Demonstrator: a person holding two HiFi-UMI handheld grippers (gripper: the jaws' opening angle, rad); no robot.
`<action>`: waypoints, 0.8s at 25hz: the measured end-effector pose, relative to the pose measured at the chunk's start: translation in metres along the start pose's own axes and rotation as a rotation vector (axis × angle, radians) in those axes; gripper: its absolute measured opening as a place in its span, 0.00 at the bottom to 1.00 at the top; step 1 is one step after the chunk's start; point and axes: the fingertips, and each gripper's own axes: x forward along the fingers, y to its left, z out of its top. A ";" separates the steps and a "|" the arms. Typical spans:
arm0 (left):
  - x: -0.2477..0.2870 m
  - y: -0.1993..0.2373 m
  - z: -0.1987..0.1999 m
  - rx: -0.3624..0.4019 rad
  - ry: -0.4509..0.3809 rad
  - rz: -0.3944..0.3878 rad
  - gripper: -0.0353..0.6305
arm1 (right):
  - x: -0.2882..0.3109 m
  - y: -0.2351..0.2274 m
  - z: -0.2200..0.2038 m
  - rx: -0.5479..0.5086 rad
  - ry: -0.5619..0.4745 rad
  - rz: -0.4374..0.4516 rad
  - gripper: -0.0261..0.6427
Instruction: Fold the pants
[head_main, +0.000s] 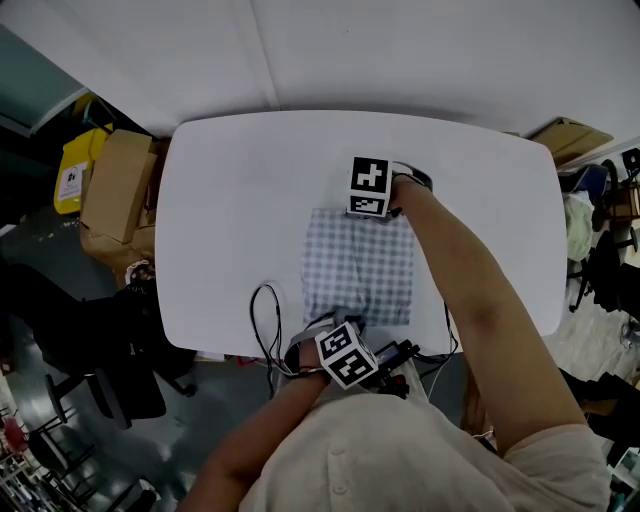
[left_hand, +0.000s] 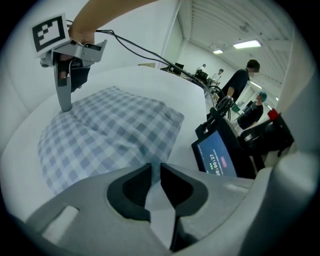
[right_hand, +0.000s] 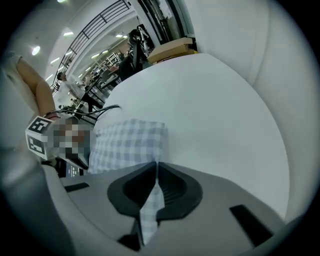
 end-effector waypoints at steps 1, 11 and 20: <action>0.002 0.000 -0.001 -0.001 0.002 -0.002 0.12 | 0.000 -0.001 -0.001 -0.001 0.001 -0.001 0.08; -0.030 -0.014 0.010 -0.001 -0.070 -0.070 0.22 | -0.032 0.001 -0.005 0.061 -0.098 -0.011 0.28; -0.013 -0.025 0.056 0.056 -0.102 -0.085 0.22 | -0.033 0.004 -0.074 0.113 -0.044 -0.051 0.24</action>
